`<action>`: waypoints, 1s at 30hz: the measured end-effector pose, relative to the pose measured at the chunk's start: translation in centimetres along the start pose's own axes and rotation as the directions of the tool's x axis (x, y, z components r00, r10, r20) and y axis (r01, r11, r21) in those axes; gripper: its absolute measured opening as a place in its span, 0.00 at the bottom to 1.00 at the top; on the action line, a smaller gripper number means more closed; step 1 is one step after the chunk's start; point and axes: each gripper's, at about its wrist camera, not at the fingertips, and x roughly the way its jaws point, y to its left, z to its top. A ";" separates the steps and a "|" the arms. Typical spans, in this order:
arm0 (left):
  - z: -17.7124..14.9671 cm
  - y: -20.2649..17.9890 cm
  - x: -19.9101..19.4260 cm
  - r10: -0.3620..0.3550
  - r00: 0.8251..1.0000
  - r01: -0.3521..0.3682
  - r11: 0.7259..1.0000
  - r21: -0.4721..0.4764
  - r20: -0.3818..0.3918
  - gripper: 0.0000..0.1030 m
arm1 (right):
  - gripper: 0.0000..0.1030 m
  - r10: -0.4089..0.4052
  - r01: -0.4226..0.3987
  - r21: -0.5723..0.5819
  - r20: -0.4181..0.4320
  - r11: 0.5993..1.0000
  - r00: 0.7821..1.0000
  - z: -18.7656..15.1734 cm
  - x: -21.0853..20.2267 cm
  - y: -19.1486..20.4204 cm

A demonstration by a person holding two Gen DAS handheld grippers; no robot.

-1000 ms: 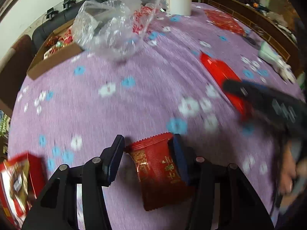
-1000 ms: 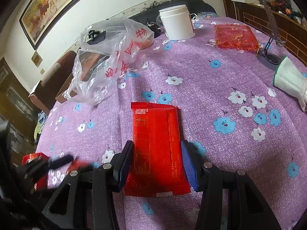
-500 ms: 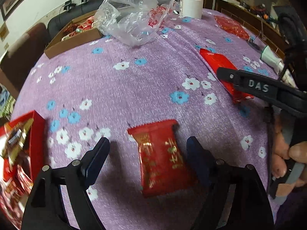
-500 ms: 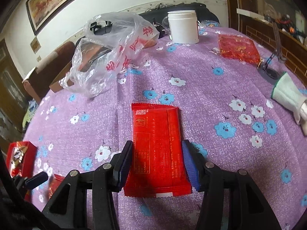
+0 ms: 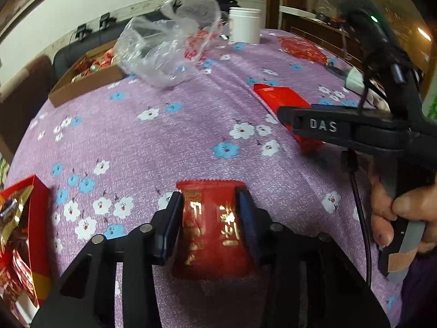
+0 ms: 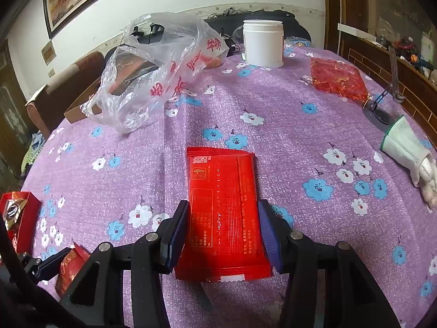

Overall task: Organize snacks
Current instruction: 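Close the left gripper on the small red packet while the right holds the long packet, then carry both red packets over the red-rimmed box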

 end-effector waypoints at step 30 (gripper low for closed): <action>-0.1 0.4 -0.2 -0.036 0.999 0.036 0.999 -0.014 0.003 0.37 | 0.50 -0.055 0.055 -0.027 0.007 0.998 0.998 -0.2 -0.3 0.7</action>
